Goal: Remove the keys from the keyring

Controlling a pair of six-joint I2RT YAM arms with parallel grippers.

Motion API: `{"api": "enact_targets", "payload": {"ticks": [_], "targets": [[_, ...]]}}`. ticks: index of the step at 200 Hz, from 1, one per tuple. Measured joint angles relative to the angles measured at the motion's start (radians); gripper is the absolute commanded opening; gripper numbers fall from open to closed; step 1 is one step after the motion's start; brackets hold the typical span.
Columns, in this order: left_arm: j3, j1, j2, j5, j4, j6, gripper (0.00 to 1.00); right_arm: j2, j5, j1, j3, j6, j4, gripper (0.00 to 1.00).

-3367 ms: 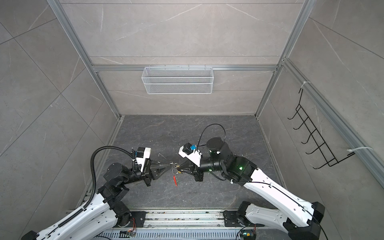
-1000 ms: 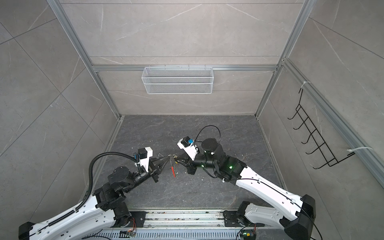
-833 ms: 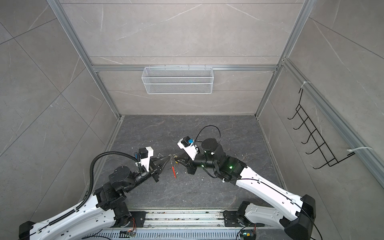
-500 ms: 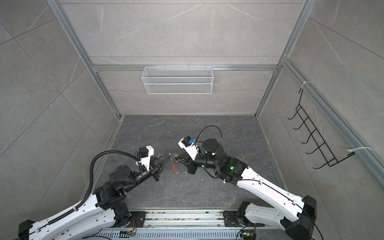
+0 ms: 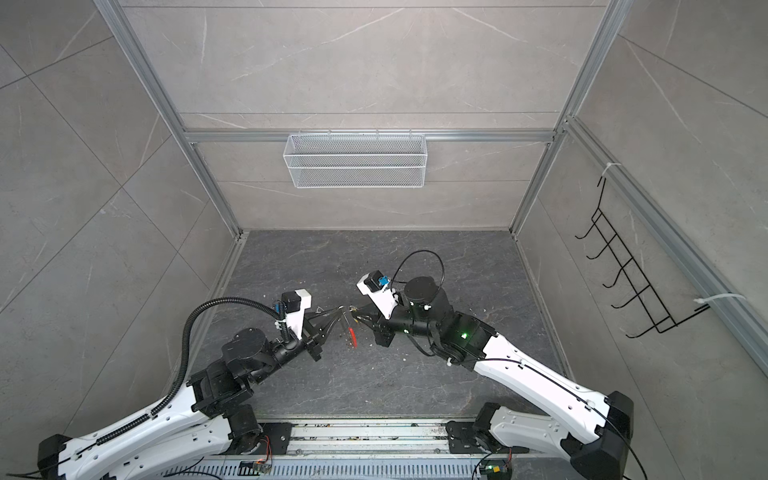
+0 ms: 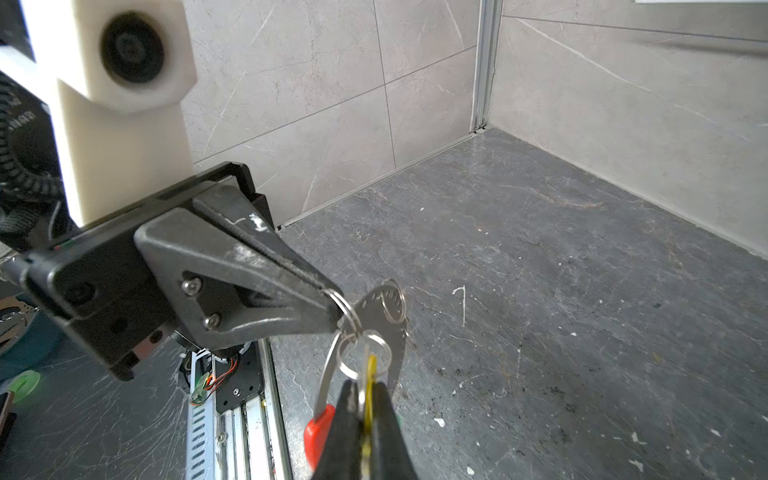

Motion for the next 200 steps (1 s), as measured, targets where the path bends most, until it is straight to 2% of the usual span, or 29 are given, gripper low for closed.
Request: {"api": "enact_targets", "payload": {"ticks": [200], "targets": [[0.043,-0.006,0.023,-0.004,-0.014,0.0,0.0,0.009,0.048,0.003,0.1,-0.087,-0.1,0.0]]}}
